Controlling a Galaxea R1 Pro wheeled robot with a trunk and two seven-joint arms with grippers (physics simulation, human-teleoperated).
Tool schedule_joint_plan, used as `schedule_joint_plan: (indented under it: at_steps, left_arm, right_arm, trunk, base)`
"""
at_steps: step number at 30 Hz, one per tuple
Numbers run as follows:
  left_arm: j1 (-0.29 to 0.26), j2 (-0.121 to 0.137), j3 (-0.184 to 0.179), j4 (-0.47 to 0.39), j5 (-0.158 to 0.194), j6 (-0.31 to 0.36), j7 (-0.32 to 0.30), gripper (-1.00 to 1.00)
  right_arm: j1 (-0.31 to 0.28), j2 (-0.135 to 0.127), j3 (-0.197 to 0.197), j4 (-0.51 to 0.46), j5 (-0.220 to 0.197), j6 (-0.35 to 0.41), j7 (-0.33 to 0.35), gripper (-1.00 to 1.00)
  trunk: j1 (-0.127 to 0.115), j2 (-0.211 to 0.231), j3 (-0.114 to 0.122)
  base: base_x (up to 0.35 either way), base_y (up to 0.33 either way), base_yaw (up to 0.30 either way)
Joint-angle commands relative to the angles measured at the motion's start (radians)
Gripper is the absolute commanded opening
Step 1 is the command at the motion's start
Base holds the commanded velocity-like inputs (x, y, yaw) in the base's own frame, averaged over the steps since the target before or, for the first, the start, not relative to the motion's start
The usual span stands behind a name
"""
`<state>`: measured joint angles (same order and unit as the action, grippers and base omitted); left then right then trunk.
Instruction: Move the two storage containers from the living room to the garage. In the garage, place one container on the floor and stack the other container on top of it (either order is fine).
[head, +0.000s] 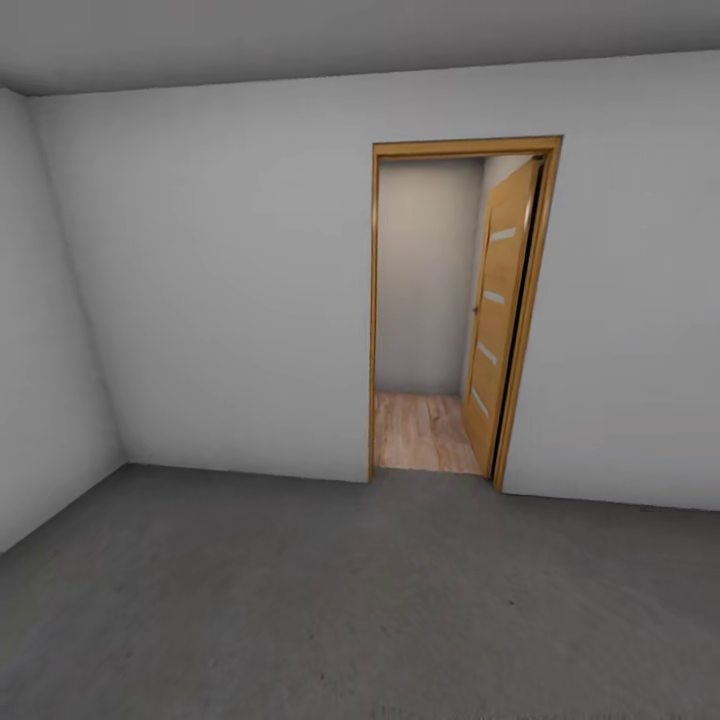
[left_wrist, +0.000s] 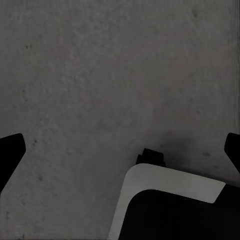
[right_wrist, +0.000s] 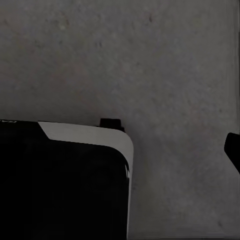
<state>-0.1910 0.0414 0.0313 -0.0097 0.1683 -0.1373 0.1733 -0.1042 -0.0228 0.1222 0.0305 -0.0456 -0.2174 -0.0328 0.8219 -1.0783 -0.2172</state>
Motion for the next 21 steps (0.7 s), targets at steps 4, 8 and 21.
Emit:
schedule_joint_plan:
  at_steps: [4,8,21]
  left_arm:
    - [-0.001,0.000,0.002,0.000,0.005,-0.004,0.000,1.00]
    - [-0.001,-0.003,0.012,0.001,0.008,-0.004,0.000,1.00]
    - [-0.001,-0.026,0.014,0.003,0.014,-0.003,-0.001,1.00]
  right_arm:
    - [-0.002,-0.001,0.008,0.003,-0.005,-0.005,-0.002,1.00]
    - [-0.002,0.000,0.008,0.003,-0.005,-0.005,-0.002,1.00]
    - [-0.002,0.001,0.008,0.003,-0.005,-0.005,-0.002,1.00]
  trunk:
    - [0.000,-0.001,-0.001]
    - [0.000,-0.001,-0.001]
    - [0.000,-0.001,-0.001]
  base:
    - [0.000,0.000,-0.296]
    - [0.000,0.000,-0.296]
    - [0.000,0.000,-0.296]
